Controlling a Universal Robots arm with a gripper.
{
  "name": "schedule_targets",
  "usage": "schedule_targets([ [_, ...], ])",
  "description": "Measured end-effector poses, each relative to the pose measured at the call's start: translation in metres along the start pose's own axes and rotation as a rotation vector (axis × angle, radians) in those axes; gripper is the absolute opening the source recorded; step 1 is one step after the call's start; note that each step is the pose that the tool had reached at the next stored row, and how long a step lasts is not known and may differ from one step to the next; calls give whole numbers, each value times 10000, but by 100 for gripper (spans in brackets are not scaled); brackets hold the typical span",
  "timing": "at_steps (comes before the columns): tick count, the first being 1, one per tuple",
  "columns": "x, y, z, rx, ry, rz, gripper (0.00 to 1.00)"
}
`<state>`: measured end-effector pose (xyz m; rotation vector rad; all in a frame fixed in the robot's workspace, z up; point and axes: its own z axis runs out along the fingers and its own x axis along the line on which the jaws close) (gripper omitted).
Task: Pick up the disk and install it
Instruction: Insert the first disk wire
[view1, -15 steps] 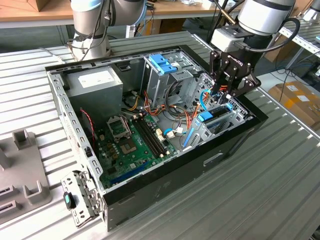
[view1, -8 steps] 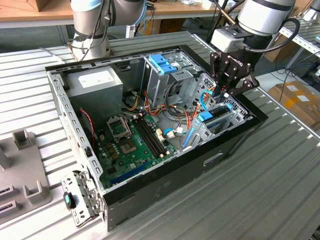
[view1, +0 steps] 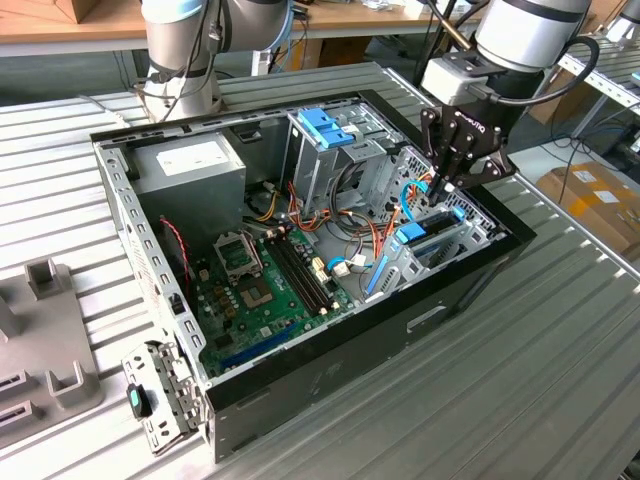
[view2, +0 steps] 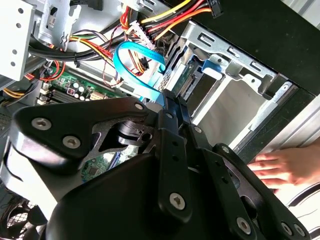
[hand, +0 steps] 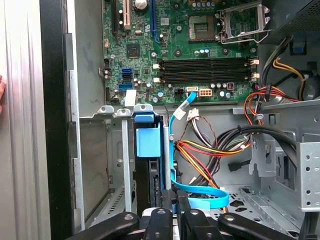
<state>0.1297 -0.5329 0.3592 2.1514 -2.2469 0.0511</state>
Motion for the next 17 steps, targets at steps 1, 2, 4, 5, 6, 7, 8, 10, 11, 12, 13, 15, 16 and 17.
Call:
schedule_targets([
  [1,0,0,0,0,0,0,16],
  [2,0,4,1,0,-2,1,16],
  [4,0,23,1,21,-6,-2,16],
  [5,1,36,1,52,-10,-1,16],
  [6,2,53,2,95,-16,-1,16],
  [7,3,66,4,131,-22,-2,16],
  [8,4,86,4,186,-29,-2,16],
  [10,6,102,5,244,-35,-4,16],
  [11,6,102,5,244,-35,-4,16],
  [12,5,102,5,245,-34,-5,16],
  [13,5,103,5,246,-34,-5,16],
  [15,5,103,4,247,-34,-4,16],
  [16,5,103,5,247,-35,-4,16],
  [17,4,104,8,258,-36,-4,16],
])
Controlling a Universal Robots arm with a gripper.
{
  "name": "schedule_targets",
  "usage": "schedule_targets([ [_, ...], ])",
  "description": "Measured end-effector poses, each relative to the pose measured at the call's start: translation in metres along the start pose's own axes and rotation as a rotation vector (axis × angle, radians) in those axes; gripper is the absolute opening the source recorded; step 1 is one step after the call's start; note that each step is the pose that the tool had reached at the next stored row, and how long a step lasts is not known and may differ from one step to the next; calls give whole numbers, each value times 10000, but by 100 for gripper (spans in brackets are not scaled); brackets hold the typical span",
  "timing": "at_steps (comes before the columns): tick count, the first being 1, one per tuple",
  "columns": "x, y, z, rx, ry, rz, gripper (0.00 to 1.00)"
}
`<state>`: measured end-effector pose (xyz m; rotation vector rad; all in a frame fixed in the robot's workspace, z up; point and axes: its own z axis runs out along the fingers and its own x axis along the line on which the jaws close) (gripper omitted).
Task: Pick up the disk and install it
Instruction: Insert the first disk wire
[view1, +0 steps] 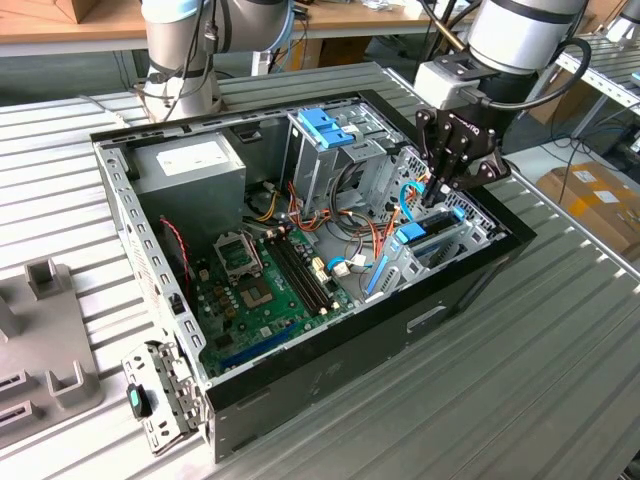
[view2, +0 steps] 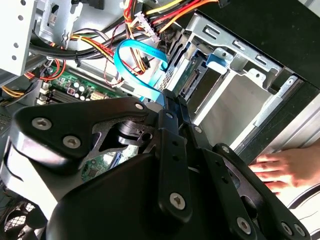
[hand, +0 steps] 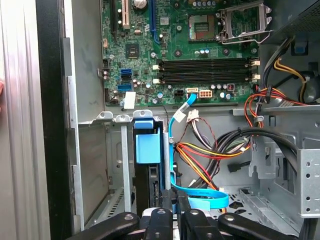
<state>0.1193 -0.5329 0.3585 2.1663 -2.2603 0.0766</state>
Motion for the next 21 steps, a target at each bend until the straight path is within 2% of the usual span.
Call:
schedule_targets([
  [3,0,3,16,102,-13,-5,16],
  [6,1,10,25,235,-32,-17,16],
  [21,0,11,37,264,-37,-20,16],
])
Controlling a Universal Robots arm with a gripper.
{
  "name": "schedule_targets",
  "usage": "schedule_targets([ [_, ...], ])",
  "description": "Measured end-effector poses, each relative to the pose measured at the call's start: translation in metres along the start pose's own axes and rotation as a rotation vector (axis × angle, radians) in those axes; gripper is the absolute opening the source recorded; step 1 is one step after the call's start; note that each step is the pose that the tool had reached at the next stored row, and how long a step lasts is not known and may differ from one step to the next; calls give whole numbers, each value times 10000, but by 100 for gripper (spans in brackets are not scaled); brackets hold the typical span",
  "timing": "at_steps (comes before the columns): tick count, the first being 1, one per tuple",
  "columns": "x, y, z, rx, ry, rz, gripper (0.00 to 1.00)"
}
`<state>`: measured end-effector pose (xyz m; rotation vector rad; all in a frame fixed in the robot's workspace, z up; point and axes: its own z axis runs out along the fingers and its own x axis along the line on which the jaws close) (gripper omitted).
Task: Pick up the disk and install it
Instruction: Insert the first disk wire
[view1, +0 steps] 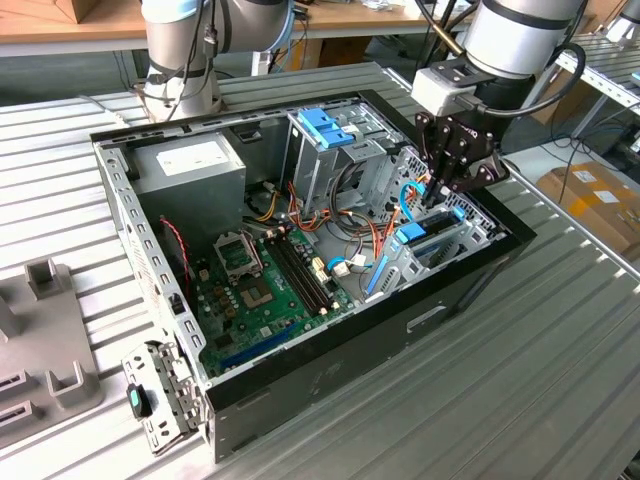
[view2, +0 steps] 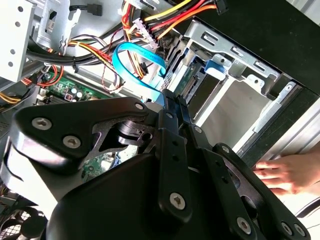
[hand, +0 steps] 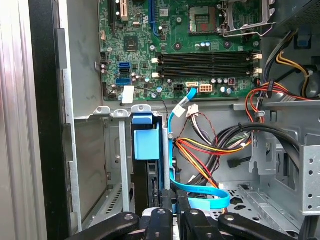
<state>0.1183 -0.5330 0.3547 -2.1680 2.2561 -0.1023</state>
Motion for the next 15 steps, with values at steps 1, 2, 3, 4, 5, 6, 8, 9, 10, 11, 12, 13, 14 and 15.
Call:
schedule_targets([
  [1,0,0,2,1,0,0,16],
  [2,-1,0,5,3,-2,0,16],
  [3,0,0,6,5,-1,0,16],
  [4,0,0,6,6,-1,0,16],
  [5,0,0,6,6,0,0,16],
  [6,0,0,7,6,0,0,16],
  [8,1,2,8,11,0,-2,16],
  [9,2,4,10,15,-3,-3,16],
  [10,9,5,13,29,-3,-9,16],
  [11,15,6,18,41,-4,-13,16],
  [12,21,6,21,48,-3,-16,16],
  [13,30,6,25,55,-3,-19,16],
  [14,35,6,26,57,-5,-22,16],
  [15,35,6,26,57,-4,-22,16],
])
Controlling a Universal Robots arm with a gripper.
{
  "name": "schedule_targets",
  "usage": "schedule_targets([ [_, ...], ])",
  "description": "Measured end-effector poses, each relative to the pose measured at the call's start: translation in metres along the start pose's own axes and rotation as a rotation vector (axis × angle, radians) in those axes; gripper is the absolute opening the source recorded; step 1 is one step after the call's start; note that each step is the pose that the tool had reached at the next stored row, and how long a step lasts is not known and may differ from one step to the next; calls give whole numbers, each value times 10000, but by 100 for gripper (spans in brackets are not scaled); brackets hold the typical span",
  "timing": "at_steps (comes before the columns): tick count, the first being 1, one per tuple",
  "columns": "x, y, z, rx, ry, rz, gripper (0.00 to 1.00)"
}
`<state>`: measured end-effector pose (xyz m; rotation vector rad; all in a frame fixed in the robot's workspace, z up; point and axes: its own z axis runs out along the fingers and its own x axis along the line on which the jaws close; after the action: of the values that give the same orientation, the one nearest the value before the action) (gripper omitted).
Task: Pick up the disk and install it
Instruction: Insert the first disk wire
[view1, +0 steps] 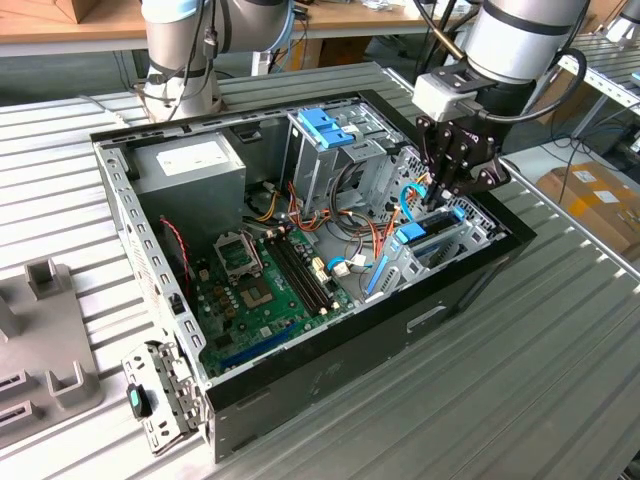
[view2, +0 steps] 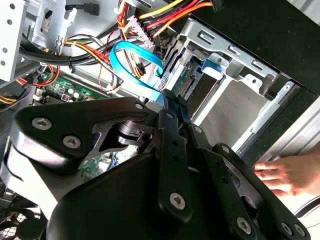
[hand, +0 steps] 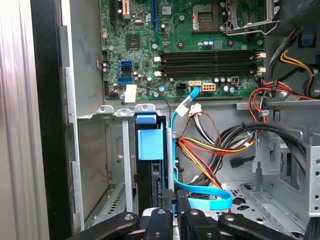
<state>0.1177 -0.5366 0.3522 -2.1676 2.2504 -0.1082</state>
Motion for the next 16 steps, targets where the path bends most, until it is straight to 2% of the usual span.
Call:
schedule_targets([
  [16,26,18,0,0,0,0,16],
])
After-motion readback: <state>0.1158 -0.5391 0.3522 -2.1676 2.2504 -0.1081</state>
